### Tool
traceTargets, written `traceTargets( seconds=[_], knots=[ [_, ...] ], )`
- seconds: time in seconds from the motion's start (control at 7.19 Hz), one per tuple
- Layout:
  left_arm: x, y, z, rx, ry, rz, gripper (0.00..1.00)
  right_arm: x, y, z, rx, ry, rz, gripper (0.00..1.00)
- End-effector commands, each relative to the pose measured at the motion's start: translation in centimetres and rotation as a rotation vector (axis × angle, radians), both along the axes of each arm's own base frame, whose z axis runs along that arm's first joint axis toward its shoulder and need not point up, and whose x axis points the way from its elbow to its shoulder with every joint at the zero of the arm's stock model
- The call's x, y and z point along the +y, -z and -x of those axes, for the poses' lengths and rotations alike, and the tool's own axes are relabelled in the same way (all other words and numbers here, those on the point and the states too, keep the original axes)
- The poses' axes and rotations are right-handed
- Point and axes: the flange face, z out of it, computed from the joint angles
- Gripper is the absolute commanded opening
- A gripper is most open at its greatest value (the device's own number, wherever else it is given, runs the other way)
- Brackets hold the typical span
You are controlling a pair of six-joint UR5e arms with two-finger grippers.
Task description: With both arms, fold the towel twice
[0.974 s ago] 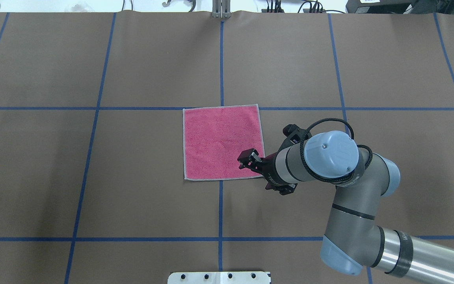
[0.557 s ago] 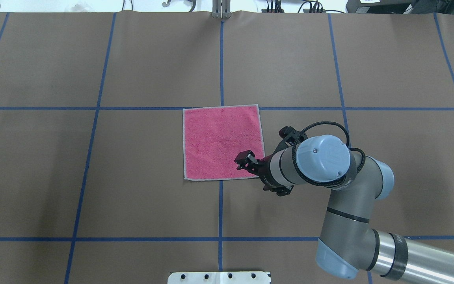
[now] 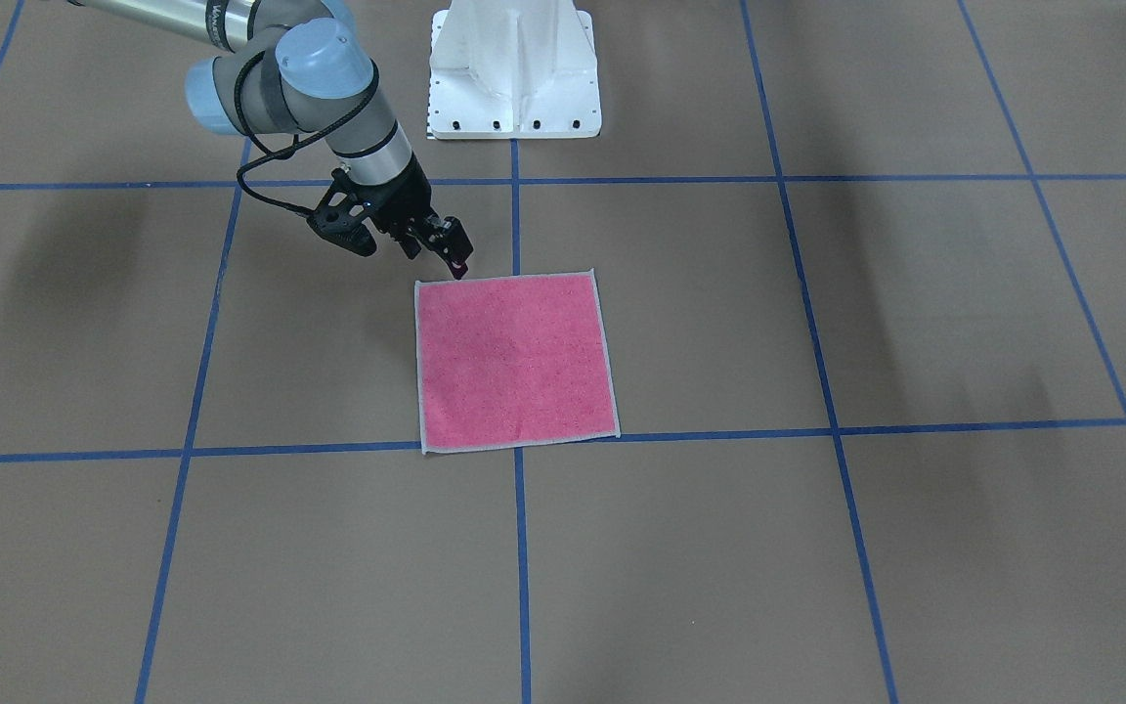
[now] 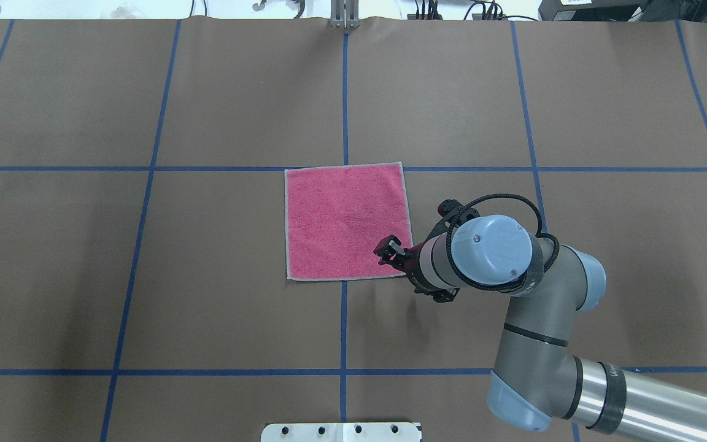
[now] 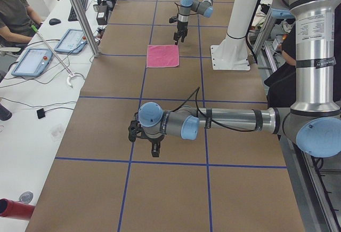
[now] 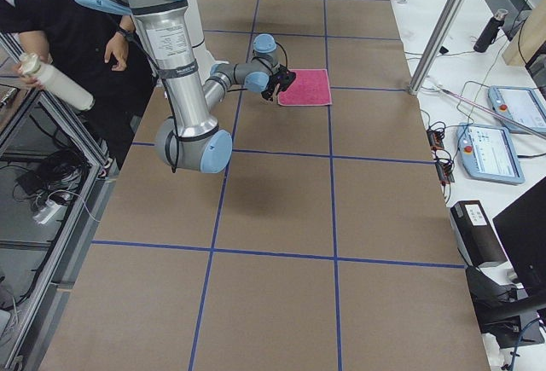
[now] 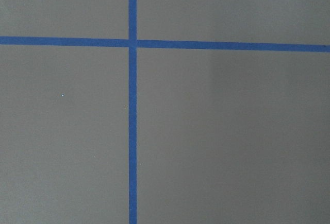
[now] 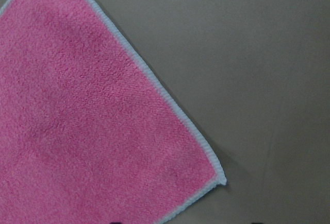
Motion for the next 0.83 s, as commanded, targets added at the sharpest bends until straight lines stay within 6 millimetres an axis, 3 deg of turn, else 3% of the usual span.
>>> traceTargets(
  seconds=[0.0, 0.14, 0.7],
  knots=[
    [0.0, 0.0, 0.0, 0.0, 0.0, 0.0, 1.0, -0.2, 0.0, 0.0, -0.002, -0.006, -0.003, 0.88],
    [0.0, 0.0, 0.0, 0.0, 0.0, 0.0, 1.0, -0.5, -0.3, -0.2, 0.014, -0.013, 0.008, 0.81],
    [0.0, 0.1, 0.0, 0.001, 0.001, -0.002, 1.0, -1.2, -1.9, 0.0, 0.086, -0.022, 0.038, 0.7]
  ],
)
